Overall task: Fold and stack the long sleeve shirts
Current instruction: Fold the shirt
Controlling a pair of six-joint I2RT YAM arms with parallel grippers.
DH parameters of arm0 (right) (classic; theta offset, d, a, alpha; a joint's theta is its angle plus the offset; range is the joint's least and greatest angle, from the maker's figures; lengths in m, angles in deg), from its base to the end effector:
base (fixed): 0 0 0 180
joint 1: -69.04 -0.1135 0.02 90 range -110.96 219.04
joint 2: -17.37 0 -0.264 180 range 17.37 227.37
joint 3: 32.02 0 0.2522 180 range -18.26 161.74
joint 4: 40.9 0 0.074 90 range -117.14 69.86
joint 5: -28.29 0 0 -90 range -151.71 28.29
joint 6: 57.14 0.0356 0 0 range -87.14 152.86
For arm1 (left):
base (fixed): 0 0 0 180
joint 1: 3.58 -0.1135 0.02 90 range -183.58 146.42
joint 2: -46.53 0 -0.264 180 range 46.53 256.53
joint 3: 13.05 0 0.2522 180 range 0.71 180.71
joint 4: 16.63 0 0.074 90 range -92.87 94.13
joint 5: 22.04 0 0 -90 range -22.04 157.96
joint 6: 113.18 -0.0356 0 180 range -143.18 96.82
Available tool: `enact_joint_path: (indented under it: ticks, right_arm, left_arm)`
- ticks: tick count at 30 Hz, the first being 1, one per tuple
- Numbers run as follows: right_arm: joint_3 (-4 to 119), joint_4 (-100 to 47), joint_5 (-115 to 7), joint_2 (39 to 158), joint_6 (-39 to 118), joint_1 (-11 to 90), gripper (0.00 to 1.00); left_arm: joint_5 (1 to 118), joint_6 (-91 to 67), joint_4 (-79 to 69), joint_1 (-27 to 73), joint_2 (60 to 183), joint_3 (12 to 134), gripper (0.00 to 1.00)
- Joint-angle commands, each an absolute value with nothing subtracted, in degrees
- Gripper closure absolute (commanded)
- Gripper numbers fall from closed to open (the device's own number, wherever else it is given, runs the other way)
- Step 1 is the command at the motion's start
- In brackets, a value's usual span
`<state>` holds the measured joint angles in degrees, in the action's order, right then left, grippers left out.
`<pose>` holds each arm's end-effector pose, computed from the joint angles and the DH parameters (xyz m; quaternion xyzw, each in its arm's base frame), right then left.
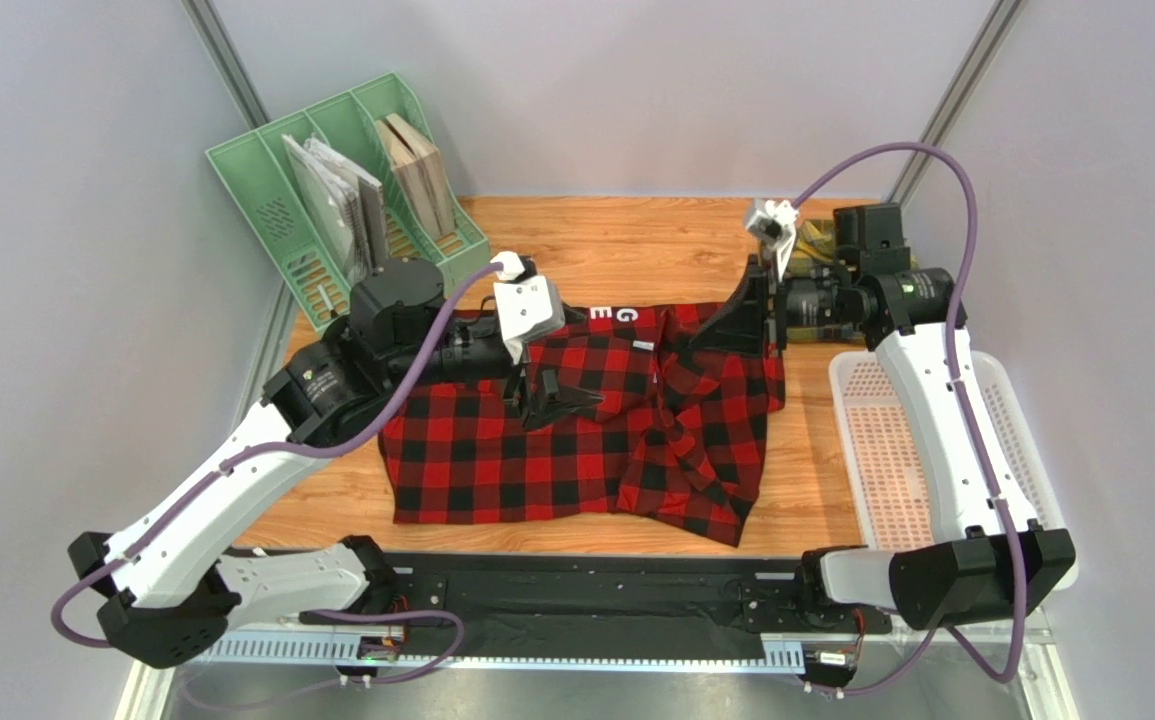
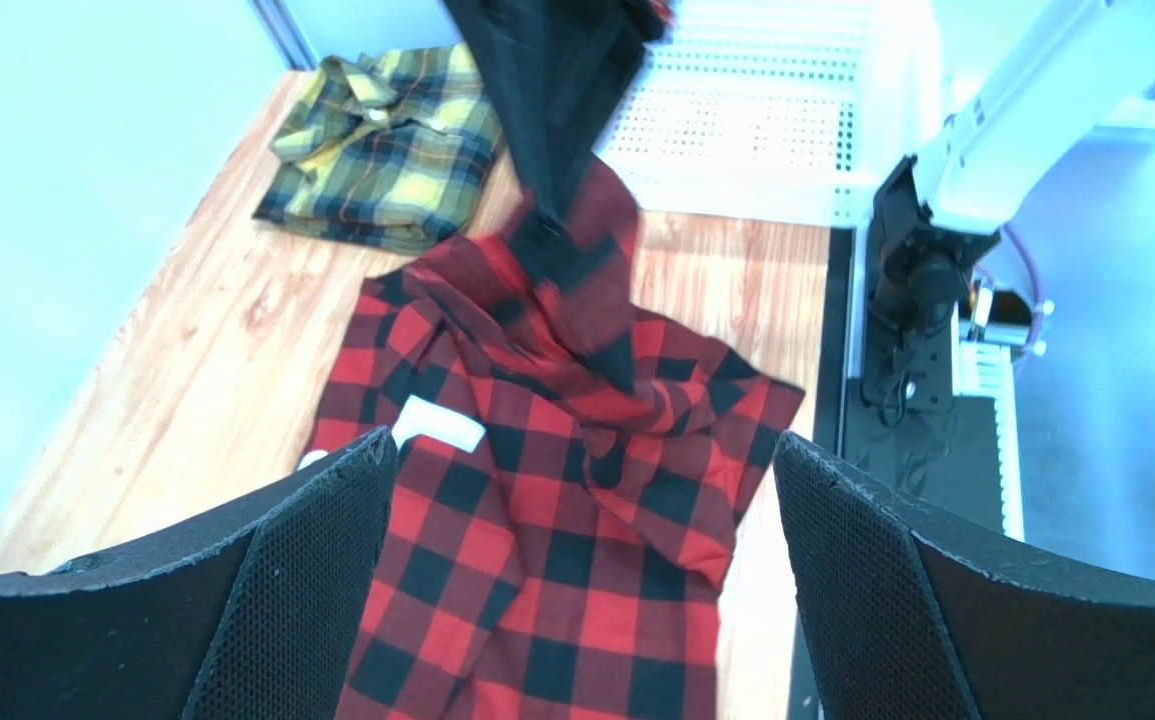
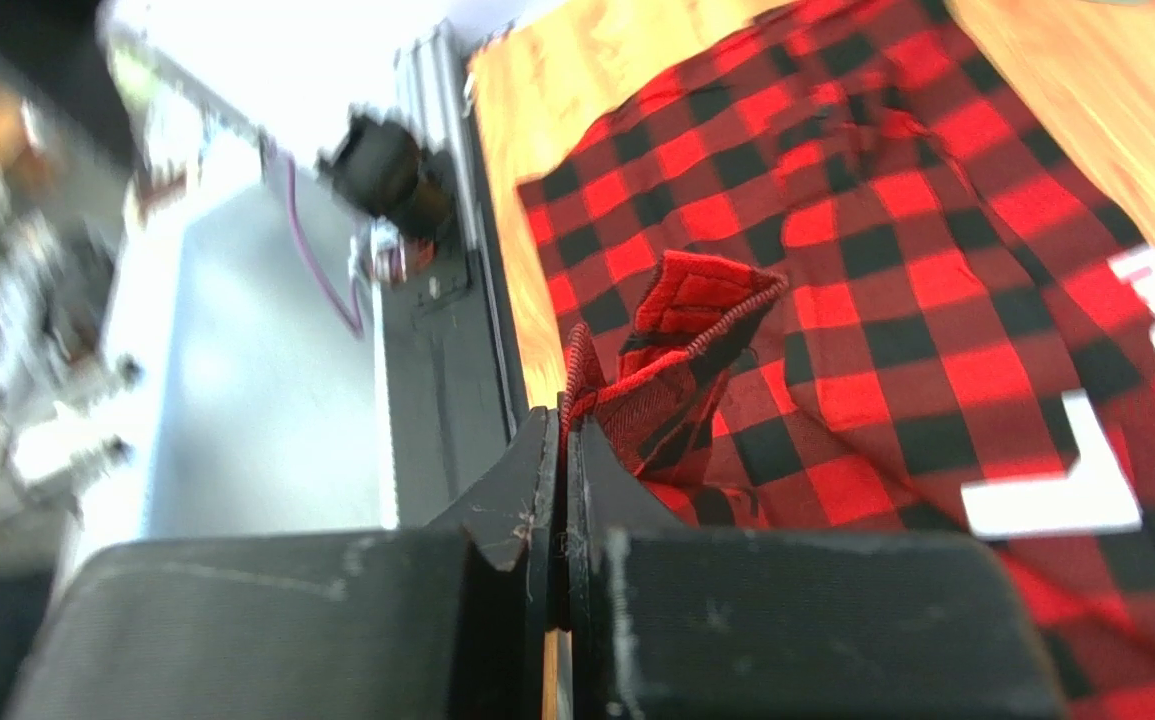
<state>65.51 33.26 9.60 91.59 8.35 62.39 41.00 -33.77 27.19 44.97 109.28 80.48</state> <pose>0.2283 0.0606 0.4011 -0.3937 0.6850 0.5003 0.3542 0.1327 -0.1747 0.4534 0.5018 0.5905 -0.3694 0.5129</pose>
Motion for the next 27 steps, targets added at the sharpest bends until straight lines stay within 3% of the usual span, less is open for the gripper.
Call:
enact_joint_path:
  ticks: [1,5,15,18,19,24,26,27]
  right_arm:
    - [69.27,46.64,11.51,89.53,-15.89,55.89,1.0]
    - [69.63,52.14,6.5,87.43,-29.0,49.54,1.0]
    - [66.46,47.66,-0.89,82.94,-30.33,41.36,1.0]
    - [66.47,46.69,-1.77,83.11,-30.33,40.74,1.0]
    - [66.29,45.47,-2.38,83.12,-29.73,40.65,1.0]
    - [64.98,35.13,-6.24,81.8,-24.11,40.57,0.99]
    - [61.66,27.4,-12.81,79.62,-12.28,40.57,0.72]
    - [59.98,17.96,-16.85,78.56,-6.14,40.48,0.64]
  left_arm:
    - [38.62,-28.27,22.36,44.67,111.22,77.35,0.02]
    - [31.42,-27.49,20.51,44.76,113.24,77.36,0.06]
    - [27.7,-35.3,23.13,50.99,119.48,79.37,0.14]
    - [28.41,-33.99,25.34,52.4,121.76,80.69,0.34]
    - [28.84,-33.47,26.21,52.66,122.2,80.96,0.5]
    - [30.25,-26.62,29.02,53.19,124.23,81.4,1.0]
    - [32.01,-20.67,29.56,53.19,125.19,81.49,1.0]
    - [33.23,-17.67,29.04,53.19,125.11,81.05,1.0]
